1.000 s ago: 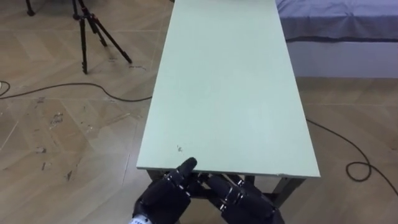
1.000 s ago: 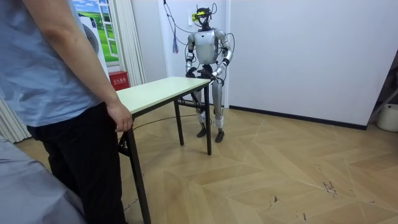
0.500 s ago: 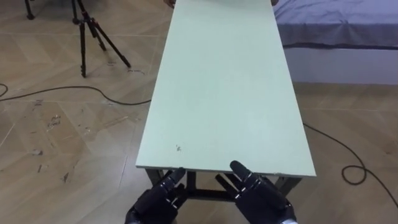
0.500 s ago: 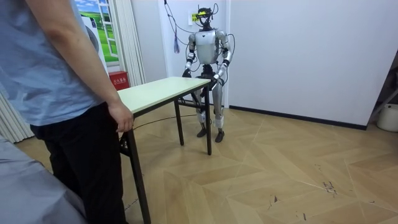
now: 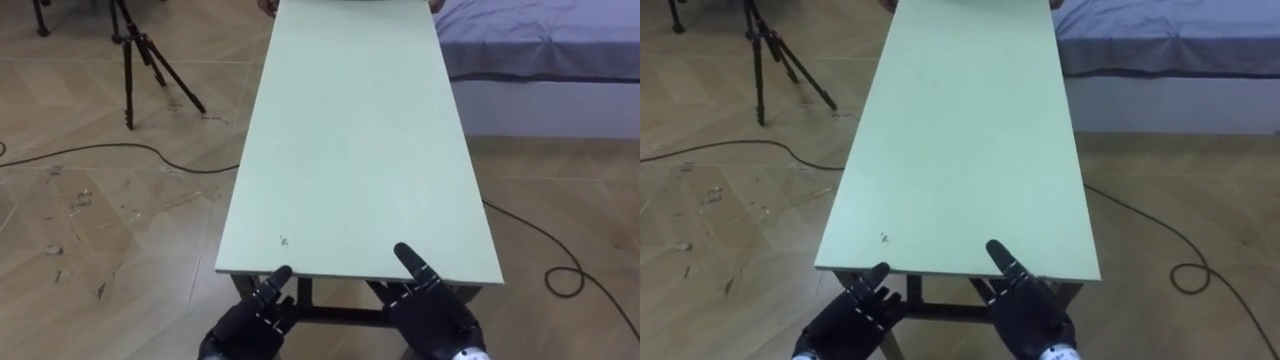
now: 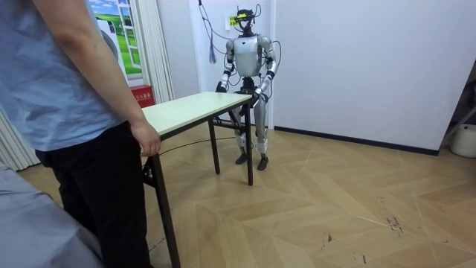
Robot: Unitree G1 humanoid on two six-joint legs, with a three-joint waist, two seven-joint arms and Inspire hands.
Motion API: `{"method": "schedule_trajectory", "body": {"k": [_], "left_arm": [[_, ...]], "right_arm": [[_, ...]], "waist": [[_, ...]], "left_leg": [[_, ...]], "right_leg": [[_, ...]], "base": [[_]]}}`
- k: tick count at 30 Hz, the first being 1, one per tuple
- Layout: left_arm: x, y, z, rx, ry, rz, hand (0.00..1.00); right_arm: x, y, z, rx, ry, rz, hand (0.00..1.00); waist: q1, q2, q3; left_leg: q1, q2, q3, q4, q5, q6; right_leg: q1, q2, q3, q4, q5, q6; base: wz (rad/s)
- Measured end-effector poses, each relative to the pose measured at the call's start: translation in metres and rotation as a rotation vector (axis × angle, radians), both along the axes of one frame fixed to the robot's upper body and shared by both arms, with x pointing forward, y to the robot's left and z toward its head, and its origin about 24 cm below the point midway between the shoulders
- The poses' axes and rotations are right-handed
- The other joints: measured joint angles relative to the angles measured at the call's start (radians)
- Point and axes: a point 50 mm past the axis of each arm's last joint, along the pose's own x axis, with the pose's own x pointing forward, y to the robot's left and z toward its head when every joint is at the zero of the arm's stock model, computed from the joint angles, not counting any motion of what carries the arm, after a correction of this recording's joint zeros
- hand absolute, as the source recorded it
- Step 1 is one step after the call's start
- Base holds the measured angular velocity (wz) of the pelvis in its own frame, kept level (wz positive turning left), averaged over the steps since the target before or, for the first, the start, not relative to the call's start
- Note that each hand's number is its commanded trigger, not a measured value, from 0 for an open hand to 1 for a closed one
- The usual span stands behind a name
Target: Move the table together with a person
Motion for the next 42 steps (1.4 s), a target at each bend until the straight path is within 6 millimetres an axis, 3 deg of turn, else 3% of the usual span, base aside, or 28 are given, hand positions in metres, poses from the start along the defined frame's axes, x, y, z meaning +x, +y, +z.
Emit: {"method": "schedule_trajectory", "body": {"k": [11, 15, 28, 33, 42], "left_arm": [[0.007, -0.001, 0.011, -0.003, -0.005, 0.005, 0.00], [0.025, -0.007, 0.042, -0.036, -0.123, 0.011, 0.00], [0.029, -0.005, 0.048, 0.010, -0.139, 0.010, 0.00], [0.030, -0.006, 0.050, 0.034, -0.134, 0.006, 0.00], [0.031, -0.005, 0.052, -0.004, -0.116, 0.041, 0.00]], "right_arm": [[0.005, -0.008, 0.003, 0.018, -0.022, -0.083, 0.00], [0.006, -0.005, 0.006, 0.022, -0.018, -0.088, 0.00], [0.008, -0.001, 0.008, 0.030, -0.020, -0.092, 0.00], [0.011, 0.001, 0.010, 0.007, -0.043, -0.098, 0.00], [0.010, 0.001, 0.010, 0.022, -0.049, -0.098, 0.00]], "waist": [[-0.008, 0.005, 0.0004], [-0.009, 0.007, 0.0003], [-0.018, 0.018, 0.0017], [-0.033, 0.032, 0.0074], [-0.026, 0.031, 0.0068]], "left_leg": [[-0.032, 0.000, -0.002, 0.016, 0.000, 0.000], [-0.032, 0.000, -0.003, 0.017, 0.000, 0.000], [-0.057, 0.000, -0.015, 0.030, 0.000, 0.001], [-0.068, -0.002, -0.020, 0.033, 0.001, 0.001], [-0.071, -0.001, -0.026, 0.038, 0.001, 0.002]], "right_leg": [[-0.022, -0.002, -0.010, 0.000, 0.001, -0.001], [-0.021, -0.004, -0.013, -0.001, 0.004, 0.000], [-0.034, -0.003, -0.024, -0.001, 0.009, -0.001], [-0.039, -0.003, -0.027, -0.004, 0.013, 0.000], [-0.042, -0.003, -0.026, -0.001, 0.013, 0.000]], "base": [[0.01], [0.00], [0.02], [0.04], [0.00]]}}
